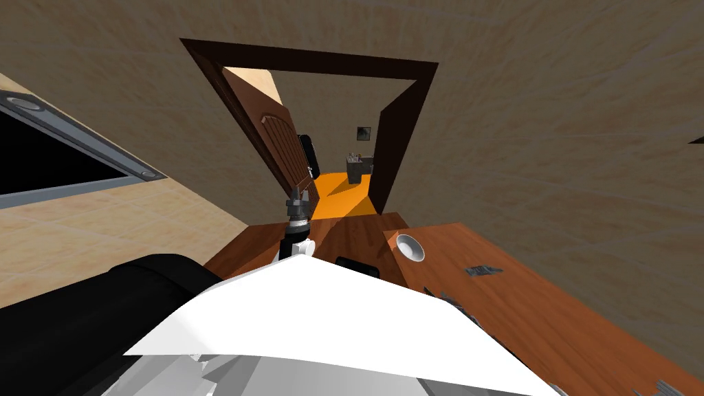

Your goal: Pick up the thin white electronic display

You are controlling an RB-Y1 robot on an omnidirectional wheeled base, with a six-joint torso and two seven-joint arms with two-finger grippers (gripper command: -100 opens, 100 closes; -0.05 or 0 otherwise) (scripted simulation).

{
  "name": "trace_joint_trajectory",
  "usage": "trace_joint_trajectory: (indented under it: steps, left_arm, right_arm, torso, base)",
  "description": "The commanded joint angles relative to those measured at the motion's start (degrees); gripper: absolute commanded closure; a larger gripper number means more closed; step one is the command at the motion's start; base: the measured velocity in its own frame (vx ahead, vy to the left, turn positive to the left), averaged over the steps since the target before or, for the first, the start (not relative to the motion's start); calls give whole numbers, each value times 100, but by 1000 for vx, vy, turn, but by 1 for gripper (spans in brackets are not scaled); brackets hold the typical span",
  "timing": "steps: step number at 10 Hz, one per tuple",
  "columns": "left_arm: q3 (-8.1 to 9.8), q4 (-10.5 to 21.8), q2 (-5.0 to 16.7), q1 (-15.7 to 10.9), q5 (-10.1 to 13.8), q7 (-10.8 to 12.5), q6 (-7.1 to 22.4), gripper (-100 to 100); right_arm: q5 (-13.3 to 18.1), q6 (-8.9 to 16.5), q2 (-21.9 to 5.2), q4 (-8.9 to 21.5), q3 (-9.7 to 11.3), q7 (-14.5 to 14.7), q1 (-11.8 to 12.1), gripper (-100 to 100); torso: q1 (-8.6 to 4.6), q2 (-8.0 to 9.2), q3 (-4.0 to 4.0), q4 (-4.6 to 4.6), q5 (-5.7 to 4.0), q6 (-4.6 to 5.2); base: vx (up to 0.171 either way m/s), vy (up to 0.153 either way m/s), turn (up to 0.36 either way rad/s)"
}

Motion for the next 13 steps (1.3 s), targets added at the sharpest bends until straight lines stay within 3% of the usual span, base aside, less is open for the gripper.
trace_joint_trajectory:
  steps: [1,2,3,4,5,6,7,9,10,11,12,13]
  left_arm:
    - [0,0,0,0,0,0,0,0]
    - [0,0,0,0,0,0,0,0]
    - [-1,0,0,-1,0,0,0,0]
    - [0,0,0,0,0,0,0,0]
    - [0,0,0,0,0,0,0,0]
    - [0,0,0,0,0,0,0,0]
    - [0,0,0,0,0,0,0,0]
    - [1,0,0,1,0,0,0,0]
    - [0,0,0,1,0,0,0,0]
    - [0,0,0,0,0,0,0,0]
    - [0,0,0,0,0,0,0,0]
    - [0,0,0,0,0,0,0,0]
  right_arm:
    - [20,-59,9,286,30,36,-45,-100]
    - [126,-70,-166,423,207,63,-24,-100]
    - [126,-70,-166,650,207,63,-24,-100]
    - [228,-78,-334,974,387,83,-5,-100]
    - [228,-78,-334,934,387,83,-5,-100]
    - [327,-83,-486,1145,570,97,12,-100]
    - [423,-86,-616,1544,757,102,27,-100]
    - [423,-86,-616,1583,757,102,27,-100]
    - [516,-88,-718,1838,948,100,40,-100]
    - [516,-88,-718,1737,948,100,40,-100]
    - [516,-88,-718,1838,948,100,40,-100]
    - [606,-89,-793,2024,1141,92,53,-100]
  torso:
    - [0,0,0,0,0,0]
    - [1,6,3,1,-1,0]
    - [-1,0,1,1,0,-7]
    - [-2,-3,-1,0,-1,-1]
    - [-2,-5,-2,0,0,-5]
    - [-3,-4,-2,0,-2,-1]
    - [-5,-10,-5,-1,-1,-6]
    - [-5,-16,-9,-3,-3,1]
    - [4,-1,-1,0,-1,2]
    - [4,-3,-1,1,1,-5]
    - [2,-1,-1,0,-1,0]
    - [4,6,4,2,-1,2]
  base:
    - [18,-9,-41]
    - [39,-7,252]
    - [47,-15,166]
    - [53,-15,211]
    - [45,-19,109]
    - [58,-19,196]
    - [91,-31,367]
    - [52,-19,34]
    - [38,-5,176]
    - [35,-17,110]
    - [11,-11,-8]
    - [20,-12,144]
